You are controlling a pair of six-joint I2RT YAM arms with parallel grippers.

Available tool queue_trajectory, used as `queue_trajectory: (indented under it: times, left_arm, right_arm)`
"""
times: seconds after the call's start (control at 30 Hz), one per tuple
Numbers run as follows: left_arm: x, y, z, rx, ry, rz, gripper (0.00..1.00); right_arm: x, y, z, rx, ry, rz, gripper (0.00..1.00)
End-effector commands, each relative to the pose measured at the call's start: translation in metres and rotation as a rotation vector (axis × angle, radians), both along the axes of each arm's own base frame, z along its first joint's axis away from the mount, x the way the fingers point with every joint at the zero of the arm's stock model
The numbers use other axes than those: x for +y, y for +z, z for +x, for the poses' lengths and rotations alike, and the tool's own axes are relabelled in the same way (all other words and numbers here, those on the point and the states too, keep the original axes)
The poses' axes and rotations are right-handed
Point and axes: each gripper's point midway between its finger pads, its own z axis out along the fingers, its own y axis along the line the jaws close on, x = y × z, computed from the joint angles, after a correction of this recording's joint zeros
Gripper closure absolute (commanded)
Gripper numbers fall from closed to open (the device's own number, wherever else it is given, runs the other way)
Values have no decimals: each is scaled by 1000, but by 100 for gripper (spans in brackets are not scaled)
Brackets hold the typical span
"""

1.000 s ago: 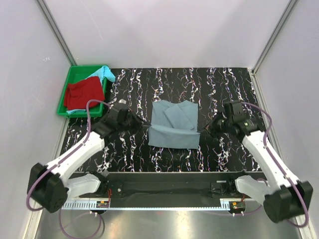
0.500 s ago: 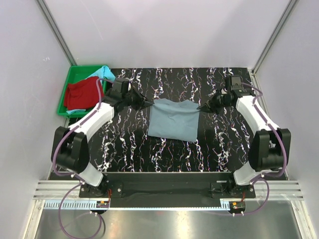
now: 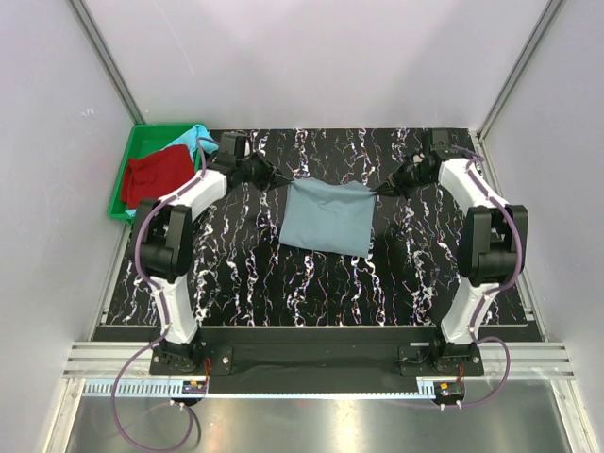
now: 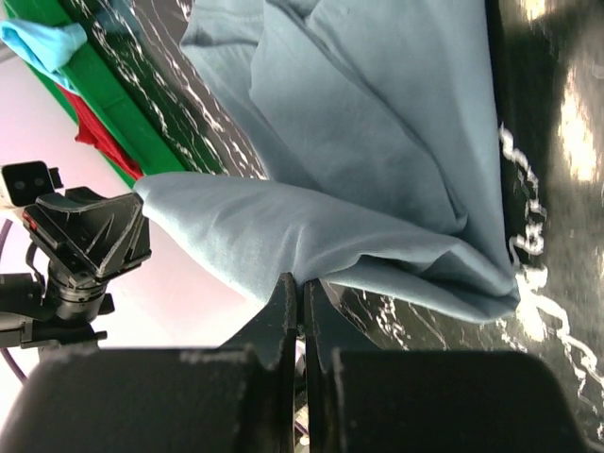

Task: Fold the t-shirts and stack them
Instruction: Fold the tshirt

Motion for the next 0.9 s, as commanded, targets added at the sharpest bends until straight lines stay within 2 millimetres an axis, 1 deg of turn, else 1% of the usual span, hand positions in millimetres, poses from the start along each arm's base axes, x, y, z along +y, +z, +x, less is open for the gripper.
queue_trajectory:
  times: [0.0, 0.03, 0.07, 0.1, 0.13, 0.17, 0.2, 0.23, 0.27, 0.3, 0.33, 0.43, 0.47, 0.5, 0.53, 0.57, 0.6, 0.63, 0.67, 0.7, 0.73, 0.77, 0.8, 0.83, 0.87]
  left_arm:
    - [-3, 24, 22, -100, -39, -48, 98]
    - [-1, 23, 25, -102, -36, -46, 98]
    - [0, 20, 28, -97, -35, -47, 97]
    - [-2, 23, 32, -107, -39, -52, 97]
    - [-3, 13, 35, -88, -50, -56, 96]
    - [-5, 12, 37, -86, -55, -62, 95]
    - [-7, 17, 42, -98, -64, -73, 95]
    - [-6, 9, 45, -85, -63, -73, 94]
    - [-5, 12, 49, -96, -57, -72, 94]
    - [-4, 13, 54, -117, -49, -69, 93]
    - [-2, 14, 57, -127, -44, -68, 91]
    - [-3, 11, 67, -127, -46, -77, 91]
    - [-3, 2, 71, -112, -46, -77, 92]
    - [-5, 6, 74, -118, -48, -87, 92]
    - [-5, 2, 77, -116, -45, -88, 92]
    - [-4, 4, 81, -121, -39, -92, 92]
    - [-5, -4, 84, -111, -34, -89, 92]
    - [-3, -6, 87, -110, -29, -88, 92]
    - [-2, -7, 90, -111, -27, -90, 92]
    - [-2, -14, 93, -104, -23, -86, 91]
    - [1, -15, 97, -106, -12, -83, 89]
    - [3, -14, 102, -118, -7, -77, 86]
    - [7, -17, 106, -122, 4, -58, 77]
    - [12, -28, 111, -111, 8, -36, 74]
    - [13, -13, 122, -177, -13, -11, 71]
  right_arm:
    - [-4, 14, 25, -77, 20, 25, 100]
    - [-5, 12, 28, -74, 17, 27, 100]
    - [-7, 6, 33, -63, 11, 28, 100]
    - [-8, 4, 36, -59, 9, 28, 100]
    - [-9, 7, 42, -72, 4, 29, 99]
    - [-9, -1, 45, -55, 1, 29, 99]
    - [-11, 2, 52, -68, -2, 29, 99]
    - [-9, 0, 55, -64, 1, 35, 99]
    - [-9, -9, 59, -49, 2, 39, 99]
    - [-9, -6, 64, -62, 3, 39, 99]
    - [-9, -12, 67, -50, 2, 42, 99]
    - [-9, -11, 77, -63, 1, 46, 98]
    - [-10, -15, 79, -54, -2, 47, 98]
    - [-10, -14, 83, -61, -7, 49, 98]
    - [-9, -16, 85, -57, -5, 52, 97]
    - [-9, -23, 87, -43, -6, 54, 97]
    - [-8, -20, 91, -53, -5, 61, 96]
    - [-8, -28, 94, -37, -8, 62, 96]
    - [-9, -29, 97, -42, -9, 62, 95]
    - [-8, -27, 103, -52, -8, 65, 92]
    - [-6, -28, 105, -52, -1, 78, 90]
    - [-6, -39, 109, -34, 3, 85, 89]
    - [-4, -35, 117, -60, 12, 89, 83]
    - [-20, -48, 124, -45, -14, 89, 79]
    - [-27, -51, 129, -49, -23, 91, 76]
